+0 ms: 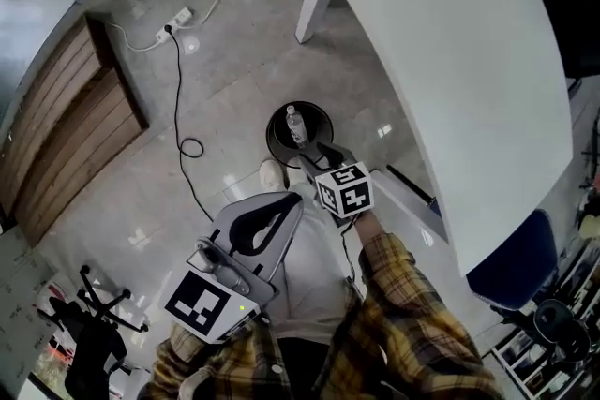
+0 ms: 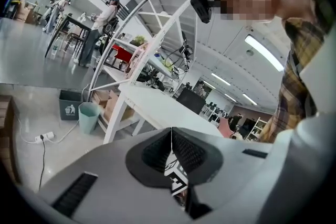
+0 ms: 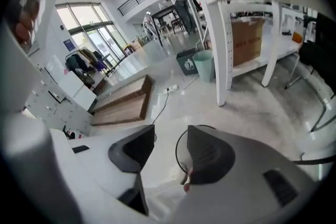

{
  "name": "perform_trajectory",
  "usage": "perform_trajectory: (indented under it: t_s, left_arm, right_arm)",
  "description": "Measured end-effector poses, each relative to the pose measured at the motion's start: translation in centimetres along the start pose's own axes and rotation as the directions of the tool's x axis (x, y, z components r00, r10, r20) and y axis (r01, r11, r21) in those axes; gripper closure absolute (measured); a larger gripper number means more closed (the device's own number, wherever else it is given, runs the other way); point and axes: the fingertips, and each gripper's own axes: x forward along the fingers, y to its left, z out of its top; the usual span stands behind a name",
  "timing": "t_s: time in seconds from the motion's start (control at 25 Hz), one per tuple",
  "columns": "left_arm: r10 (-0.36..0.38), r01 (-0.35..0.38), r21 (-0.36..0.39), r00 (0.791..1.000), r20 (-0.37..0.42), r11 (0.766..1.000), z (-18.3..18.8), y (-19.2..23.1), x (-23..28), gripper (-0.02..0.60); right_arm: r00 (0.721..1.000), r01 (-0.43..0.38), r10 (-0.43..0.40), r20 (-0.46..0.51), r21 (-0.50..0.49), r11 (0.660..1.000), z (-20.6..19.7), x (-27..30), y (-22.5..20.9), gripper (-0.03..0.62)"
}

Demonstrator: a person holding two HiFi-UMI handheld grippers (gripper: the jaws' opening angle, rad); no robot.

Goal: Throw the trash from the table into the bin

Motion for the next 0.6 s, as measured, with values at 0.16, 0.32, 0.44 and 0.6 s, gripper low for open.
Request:
perform_trajectory:
  t_s: [0.16,0.32,0.44,0.6]
  left_arm:
    - [-0.072,0.069,0.07,0.997,0.036,0.995,6.8,-5.4,-1.1,0.571]
    - [-0.13,0.115,0.165,0.988,0.084,0.98,12.6,-10.4,-1.4,0.571]
    - [-0.157,0.133,0.201,0.982,0.108,0.97,15.0,-13.8,-0.9,0.571]
    - [-0.218,0.188,0.231,0.969,0.114,0.955,16.6,-18.8,0.6,0.571]
  right_arm:
    - [0.986,0.011,-0.015,0.165,0.023,1.0,7.1,-10.2,4.0,0.47]
    - [0.95,-0.005,0.003,0.313,0.006,1.0,12.7,-19.7,6.9,0.543]
    - [0.911,0.0,0.004,0.413,-0.008,1.0,15.3,-26.6,7.8,0.564]
    - [0.833,0.055,-0.047,0.551,0.002,0.998,17.5,-36.1,7.3,0.585]
